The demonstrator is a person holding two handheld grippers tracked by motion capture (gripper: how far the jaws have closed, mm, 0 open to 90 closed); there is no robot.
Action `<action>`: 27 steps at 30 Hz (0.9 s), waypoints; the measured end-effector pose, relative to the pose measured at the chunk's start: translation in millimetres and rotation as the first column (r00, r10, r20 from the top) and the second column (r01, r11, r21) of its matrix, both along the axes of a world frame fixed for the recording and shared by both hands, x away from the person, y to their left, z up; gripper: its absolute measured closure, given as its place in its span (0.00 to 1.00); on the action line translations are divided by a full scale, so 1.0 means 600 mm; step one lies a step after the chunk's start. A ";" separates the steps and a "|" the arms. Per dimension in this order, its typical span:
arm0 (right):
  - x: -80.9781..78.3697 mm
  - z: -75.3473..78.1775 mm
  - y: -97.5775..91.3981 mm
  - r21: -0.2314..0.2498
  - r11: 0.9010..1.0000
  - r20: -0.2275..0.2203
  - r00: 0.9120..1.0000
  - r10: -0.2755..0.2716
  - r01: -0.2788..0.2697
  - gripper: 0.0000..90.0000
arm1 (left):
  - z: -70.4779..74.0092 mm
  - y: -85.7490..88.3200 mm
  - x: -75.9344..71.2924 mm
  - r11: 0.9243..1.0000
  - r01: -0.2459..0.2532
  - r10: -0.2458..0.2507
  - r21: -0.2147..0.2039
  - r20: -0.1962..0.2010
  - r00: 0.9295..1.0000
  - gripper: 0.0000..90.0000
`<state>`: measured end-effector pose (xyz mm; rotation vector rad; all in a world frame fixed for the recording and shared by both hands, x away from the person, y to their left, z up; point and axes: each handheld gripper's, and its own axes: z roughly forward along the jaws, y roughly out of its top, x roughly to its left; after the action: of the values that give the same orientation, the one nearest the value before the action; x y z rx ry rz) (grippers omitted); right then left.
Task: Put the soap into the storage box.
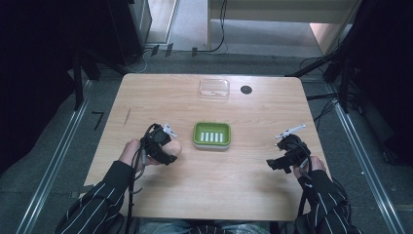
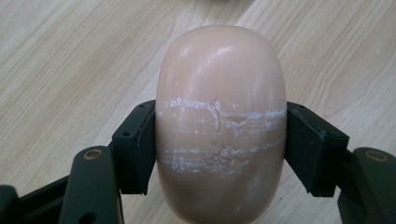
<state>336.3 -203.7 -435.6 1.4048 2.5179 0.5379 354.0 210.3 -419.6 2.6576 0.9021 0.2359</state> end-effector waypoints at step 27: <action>0.003 -0.002 0.000 -0.005 1.000 -0.002 1.000 0.007 -0.007 0.17 | 0.013 -0.022 0.032 0.998 0.037 -0.037 -0.048 0.006 0.999 0.37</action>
<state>338.0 -203.7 -436.8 1.3962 2.5253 0.5315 373.4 197.1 -412.1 2.6259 0.8454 0.2093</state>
